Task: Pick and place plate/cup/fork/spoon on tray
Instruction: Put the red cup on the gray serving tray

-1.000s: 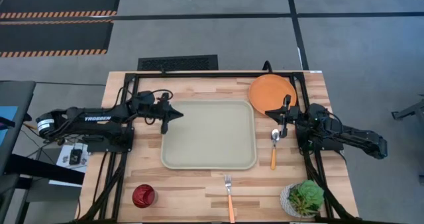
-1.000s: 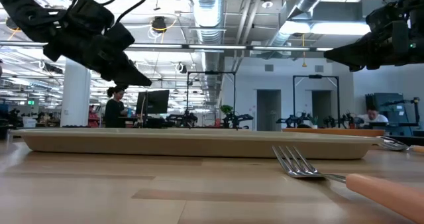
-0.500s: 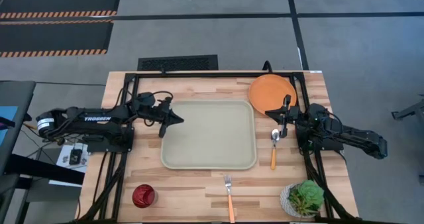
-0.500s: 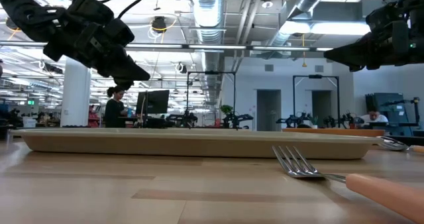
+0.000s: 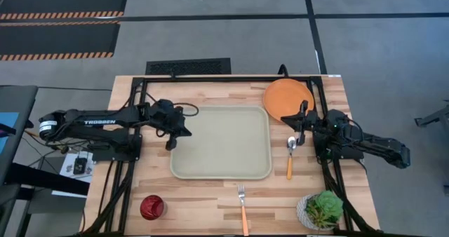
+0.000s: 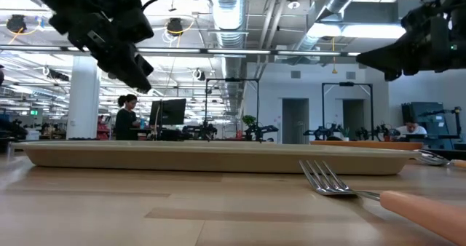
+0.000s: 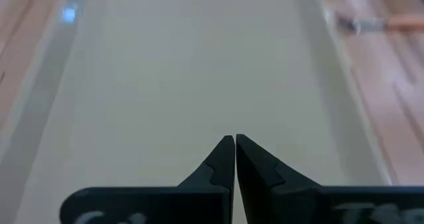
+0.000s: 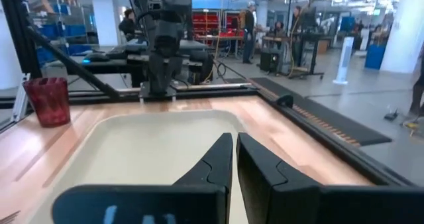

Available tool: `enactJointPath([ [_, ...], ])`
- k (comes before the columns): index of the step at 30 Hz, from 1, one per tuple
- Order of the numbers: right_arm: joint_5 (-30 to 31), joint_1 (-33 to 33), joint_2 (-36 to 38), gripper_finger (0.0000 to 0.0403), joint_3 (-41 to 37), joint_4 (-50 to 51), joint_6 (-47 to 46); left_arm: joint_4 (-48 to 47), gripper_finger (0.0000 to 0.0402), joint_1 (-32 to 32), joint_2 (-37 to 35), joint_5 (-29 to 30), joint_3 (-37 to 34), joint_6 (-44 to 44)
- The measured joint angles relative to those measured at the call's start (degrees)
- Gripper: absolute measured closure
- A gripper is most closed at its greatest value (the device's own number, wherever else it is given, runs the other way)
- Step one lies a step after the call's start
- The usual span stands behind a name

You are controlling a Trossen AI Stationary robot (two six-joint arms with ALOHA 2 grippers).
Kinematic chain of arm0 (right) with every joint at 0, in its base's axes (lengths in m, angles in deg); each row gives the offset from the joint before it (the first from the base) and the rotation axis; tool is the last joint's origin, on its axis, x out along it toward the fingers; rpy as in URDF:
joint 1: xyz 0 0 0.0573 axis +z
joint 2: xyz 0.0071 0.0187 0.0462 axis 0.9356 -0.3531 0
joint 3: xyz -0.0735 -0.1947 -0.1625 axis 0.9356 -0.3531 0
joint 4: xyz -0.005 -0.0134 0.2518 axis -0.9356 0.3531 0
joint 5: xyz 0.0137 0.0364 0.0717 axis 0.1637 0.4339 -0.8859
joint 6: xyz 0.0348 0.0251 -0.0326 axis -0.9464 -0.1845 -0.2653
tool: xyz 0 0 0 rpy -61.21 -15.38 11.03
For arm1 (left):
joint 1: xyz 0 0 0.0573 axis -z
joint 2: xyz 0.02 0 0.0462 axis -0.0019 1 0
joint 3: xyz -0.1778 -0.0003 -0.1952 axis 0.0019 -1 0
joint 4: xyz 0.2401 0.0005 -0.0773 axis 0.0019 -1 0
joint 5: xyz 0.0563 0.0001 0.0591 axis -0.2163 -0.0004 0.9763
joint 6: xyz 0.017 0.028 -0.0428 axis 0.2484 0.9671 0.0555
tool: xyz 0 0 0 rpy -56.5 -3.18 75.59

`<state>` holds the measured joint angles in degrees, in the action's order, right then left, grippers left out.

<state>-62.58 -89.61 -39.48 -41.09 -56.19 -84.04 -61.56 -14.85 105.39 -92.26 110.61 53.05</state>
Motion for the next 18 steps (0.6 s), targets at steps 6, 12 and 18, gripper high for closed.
enactJointPath([
  [6, 0.0, -0.9, 0.0, 0.036, 0.0, -1.9, 0.1, -12.7, 0.0401, 7.2, 0.0, 6.2, 6.0, 0.6],
  [12, 0.0, -0.8, 0.0, 0.0395, 0.0, -2.1, 1.1, -19.2, 0.0401, 16.8, 0.0, 11.7, 10.1, -5.3],
  [18, 1.2, 0.5, 0.0, 0.0376, 0.0, -1.9, 1.2, -23.7, 0.0401, 26.7, 0.1, 19.3, 12.4, -15.2],
])
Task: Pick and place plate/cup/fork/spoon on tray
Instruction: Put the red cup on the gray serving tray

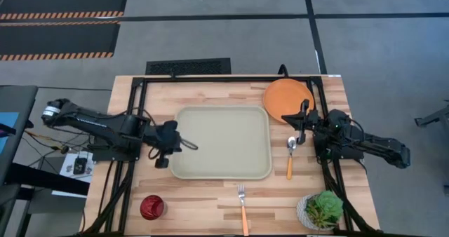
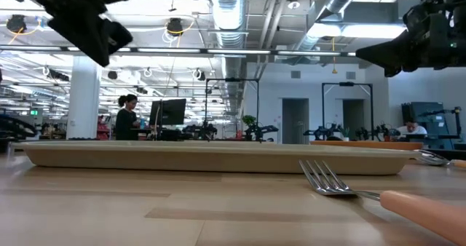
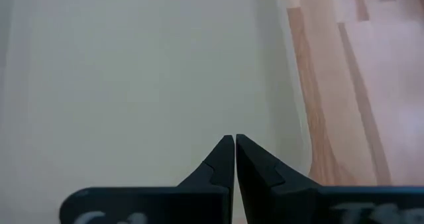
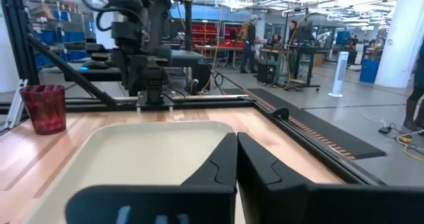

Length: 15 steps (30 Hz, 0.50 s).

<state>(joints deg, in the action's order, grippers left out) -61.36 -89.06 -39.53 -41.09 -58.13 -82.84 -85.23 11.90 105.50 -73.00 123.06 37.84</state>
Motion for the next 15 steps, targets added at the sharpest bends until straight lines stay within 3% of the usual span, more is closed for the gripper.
enactJointPath([
  [5, 0.3, 1.1, 0.0, 0.0377, 0.0, 0.1, 1.5, -2.3, 0.0401, 7.5, 2.5, 7.1, 2.4, -6.6],
  [10, 0.3, 1.8, 0.0, 0.0396, 0.0, 0.5, 1.9, -5.2, 0.0401, 12.3, 7.6, 7.3, 5.8, -12.5],
  [15, 0.3, 1.8, 0.0, 0.0389, 0.0, 1.0, 1.5, -12.3, 0.0401, 16.6, 13.3, 7.2, 12.0, -16.2],
])
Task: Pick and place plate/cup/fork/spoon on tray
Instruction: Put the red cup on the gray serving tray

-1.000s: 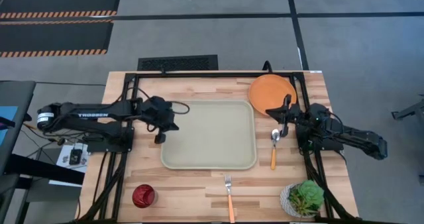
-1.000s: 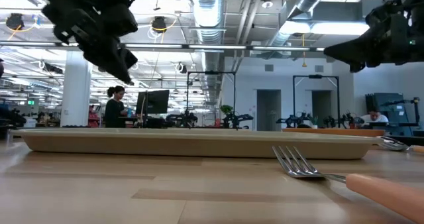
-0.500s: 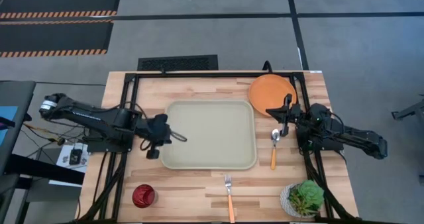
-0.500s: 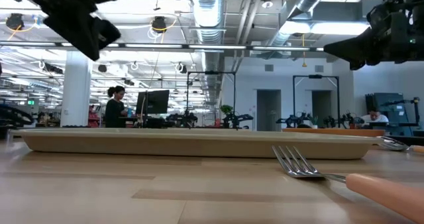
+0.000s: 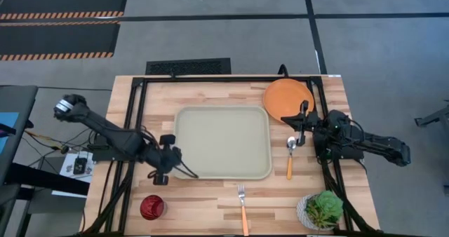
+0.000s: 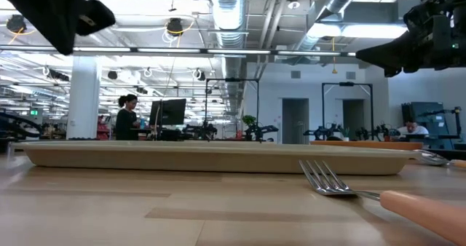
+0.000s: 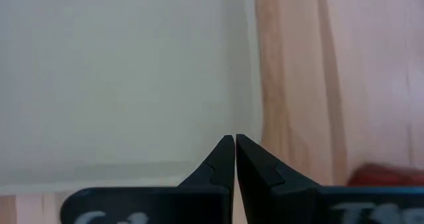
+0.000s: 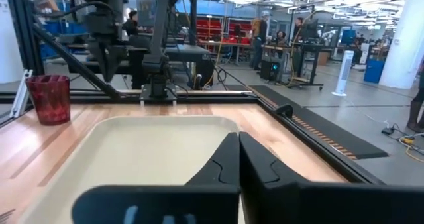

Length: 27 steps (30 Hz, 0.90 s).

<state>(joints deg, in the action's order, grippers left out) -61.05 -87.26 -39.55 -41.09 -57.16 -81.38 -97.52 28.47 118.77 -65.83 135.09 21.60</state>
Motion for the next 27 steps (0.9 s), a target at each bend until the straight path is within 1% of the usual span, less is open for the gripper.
enactJointPath([
  [3, 0.3, 0.0, 0.0, 0.038, 0.0, 0.2, 0.0, -3.8, 0.0401, 2.2, 3.5, -2.0, 4.6, -1.9],
  [5, 0.4, 0.0, 0.0, 0.0379, 0.0, 0.3, 0.2, -6.4, 0.0401, 3.7, 5.5, -4.4, 7.5, -3.8],
  [7, 0.4, 0.0, 0.0, 0.0382, 0.0, 0.6, 0.1, -8.5, 0.0401, 5.3, 7.9, -7.2, 10.4, -6.3],
  [10, 0.4, 0.2, 0.0, 0.0388, 0.0, 1.6, 0.0, -13.0, 0.0392, 7.9, 11.6, -9.1, 14.0, -9.6],
  [14, 0.4, 0.6, 0.0, 0.0388, 0.0, 2.1, 0.0, -17.0, 0.0359, 11.1, 16.7, -12.0, 18.0, -12.9],
  [18, 0.4, 0.7, 0.0, 0.0381, 0.0, 2.1, 0.0, -19.8, 0.0316, 13.9, 20.5, -13.1, 21.2, -16.1],
  [23, 0.5, 0.5, 0.0, 0.0381, 0.0, 2.1, 0.2, -20.1, 0.0272, 16.0, 21.2, -15.1, 23.0, -21.1],
  [27, 0.8, 0.5, 0.0, 0.0387, 0.0, 2.1, 1.3, -19.3, 0.0257, 17.1, 21.2, -14.8, 22.8, -23.0],
])
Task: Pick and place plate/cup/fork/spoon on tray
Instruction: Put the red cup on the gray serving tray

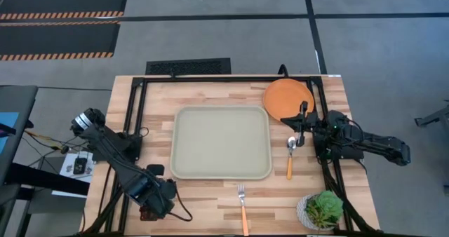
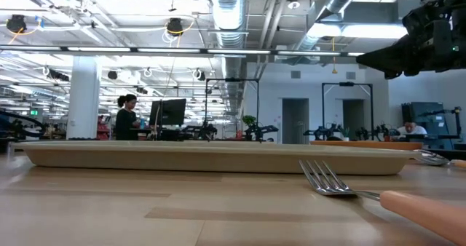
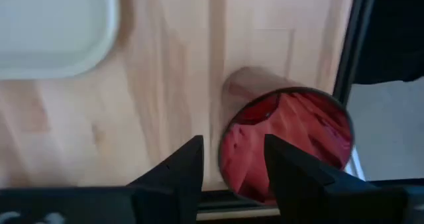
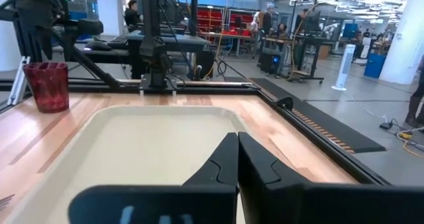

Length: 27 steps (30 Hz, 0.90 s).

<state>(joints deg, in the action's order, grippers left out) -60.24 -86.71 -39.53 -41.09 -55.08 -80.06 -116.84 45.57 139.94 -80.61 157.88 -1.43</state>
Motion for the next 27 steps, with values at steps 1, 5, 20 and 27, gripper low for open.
enactJointPath([
  [1, 0.6, 0.0, 0.0, 0.0387, 0.0, 0.0, 0.0, 1.0, 0.0256, 0.1, 0.0, -0.1, -0.5, 0.0],
  [5, 1.2, 0.0, 0.0, 0.0381, 0.0, 0.0, 0.1, 3.1, 0.0257, 0.3, 0.0, 0.3, -3.0, 0.8],
  [20, 3.6, 0.0, 0.0, 0.0382, 0.0, 0.8, 0.1, 6.7, 0.028, 0.2, 0.0, 2.0, -6.7, 2.1],
  [27, 3.8, 0.0, 0.0, 0.0378, 0.0, 1.0, 0.1, 7.7, 0.0356, 0.3, 0.0, 2.4, -6.7, 4.9],
])
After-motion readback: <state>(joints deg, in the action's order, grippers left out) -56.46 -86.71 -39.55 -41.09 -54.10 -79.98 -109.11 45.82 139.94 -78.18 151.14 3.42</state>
